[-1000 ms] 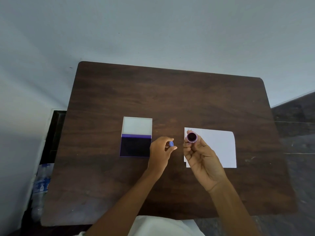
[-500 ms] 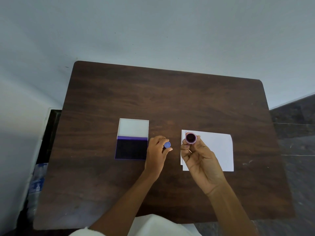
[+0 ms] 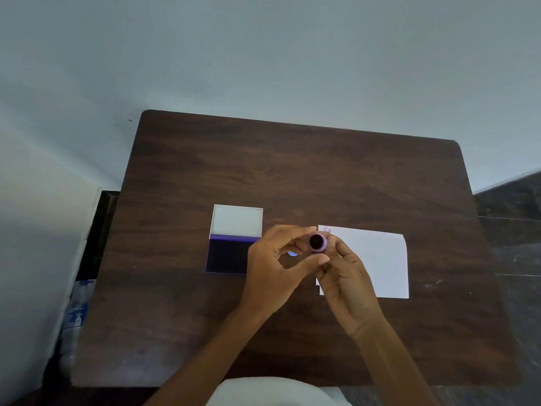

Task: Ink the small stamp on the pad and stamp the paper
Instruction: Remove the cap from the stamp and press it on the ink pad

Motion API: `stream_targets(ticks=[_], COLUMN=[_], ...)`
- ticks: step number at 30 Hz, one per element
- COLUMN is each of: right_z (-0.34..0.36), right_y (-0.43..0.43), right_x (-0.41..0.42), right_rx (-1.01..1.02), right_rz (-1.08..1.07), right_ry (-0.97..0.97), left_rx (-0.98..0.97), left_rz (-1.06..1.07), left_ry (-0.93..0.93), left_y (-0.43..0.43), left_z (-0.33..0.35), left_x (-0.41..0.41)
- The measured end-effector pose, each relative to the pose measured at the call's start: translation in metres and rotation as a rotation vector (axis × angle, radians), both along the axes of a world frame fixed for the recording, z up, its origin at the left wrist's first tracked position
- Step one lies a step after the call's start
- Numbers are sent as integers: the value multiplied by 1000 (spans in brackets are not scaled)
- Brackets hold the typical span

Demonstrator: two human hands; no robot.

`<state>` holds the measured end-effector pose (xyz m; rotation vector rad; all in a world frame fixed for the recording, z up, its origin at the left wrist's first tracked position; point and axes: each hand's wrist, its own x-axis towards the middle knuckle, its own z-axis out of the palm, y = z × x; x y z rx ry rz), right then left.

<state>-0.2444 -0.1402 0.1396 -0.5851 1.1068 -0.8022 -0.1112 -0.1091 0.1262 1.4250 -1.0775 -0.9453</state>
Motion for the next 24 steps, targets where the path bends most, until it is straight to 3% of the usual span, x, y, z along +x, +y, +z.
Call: stream_targets(ticks=[5, 14, 19, 24], right_z=[-1, -3, -10, -38], right_y=[8, 21, 24, 25], right_x=[7, 24, 48, 76], right_rx=[-61, -364, -451, -537], right_rz=[26, 118, 108, 151], right_ry=[80, 459, 521, 654], left_rx=[71, 87, 120, 195], left_rz=[97, 102, 202, 260], left_ry=[15, 230, 431, 476], left_y=[8, 25, 34, 43], left_z=[-6, -11, -27, -48], left_x=[4, 24, 33, 54])
